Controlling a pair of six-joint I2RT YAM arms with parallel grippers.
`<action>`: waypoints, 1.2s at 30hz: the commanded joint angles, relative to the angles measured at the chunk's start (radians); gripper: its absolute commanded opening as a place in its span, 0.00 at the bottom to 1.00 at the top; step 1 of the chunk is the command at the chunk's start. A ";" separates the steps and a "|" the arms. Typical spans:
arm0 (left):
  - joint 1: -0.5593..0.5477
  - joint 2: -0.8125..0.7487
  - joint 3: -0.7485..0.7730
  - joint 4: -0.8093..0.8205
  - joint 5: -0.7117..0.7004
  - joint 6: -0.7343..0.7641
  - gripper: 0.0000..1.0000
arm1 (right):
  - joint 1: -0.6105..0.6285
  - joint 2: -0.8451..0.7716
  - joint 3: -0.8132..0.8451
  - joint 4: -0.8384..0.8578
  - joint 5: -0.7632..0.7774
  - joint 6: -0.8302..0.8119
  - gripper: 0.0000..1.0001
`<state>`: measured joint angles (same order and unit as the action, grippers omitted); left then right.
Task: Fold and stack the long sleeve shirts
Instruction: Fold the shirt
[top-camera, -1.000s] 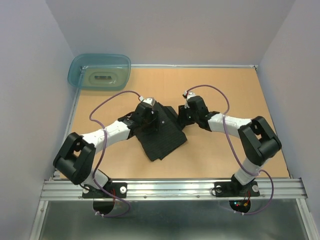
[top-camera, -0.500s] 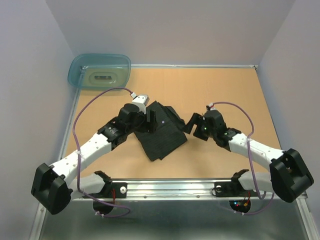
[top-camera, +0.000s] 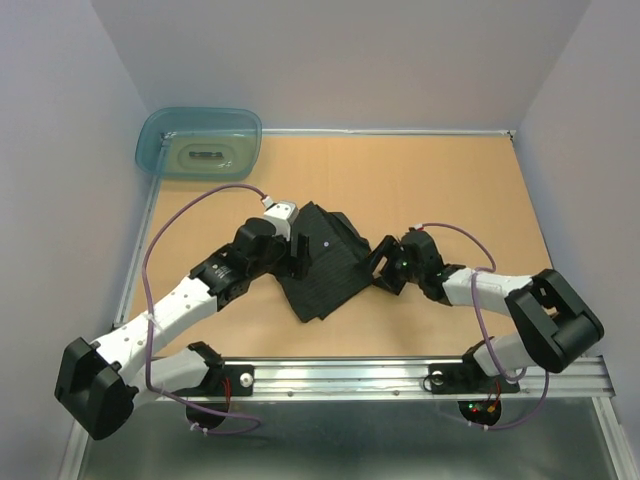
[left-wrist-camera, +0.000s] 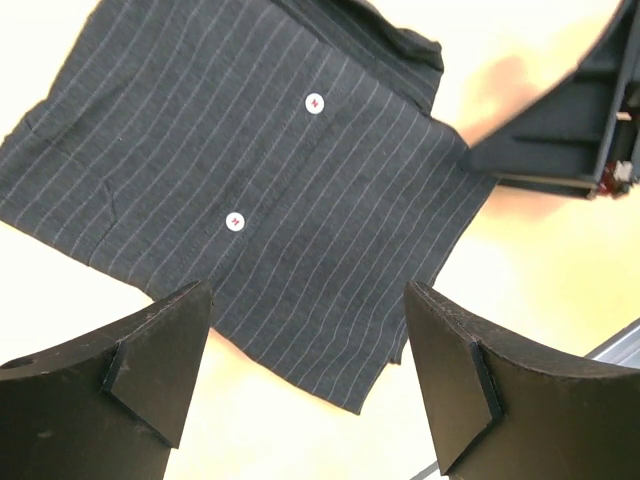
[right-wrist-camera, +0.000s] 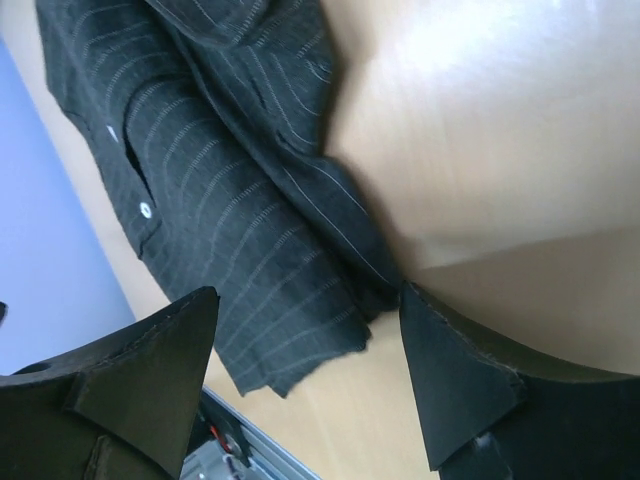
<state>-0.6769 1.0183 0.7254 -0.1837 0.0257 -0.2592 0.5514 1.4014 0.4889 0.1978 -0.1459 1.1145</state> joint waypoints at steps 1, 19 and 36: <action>-0.030 -0.006 -0.011 0.023 -0.004 0.026 0.89 | 0.012 0.082 -0.015 0.109 -0.001 0.024 0.76; -0.299 0.239 0.094 0.066 -0.243 0.106 0.95 | -0.036 0.181 0.217 0.012 -0.032 -0.162 0.01; -0.504 0.557 0.296 -0.143 -0.489 0.253 0.95 | -0.180 0.487 0.609 -0.156 -0.207 -0.370 0.35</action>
<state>-1.1271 1.5253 0.9604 -0.2470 -0.3779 -0.0849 0.3916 1.9068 1.0435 0.0807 -0.3229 0.8032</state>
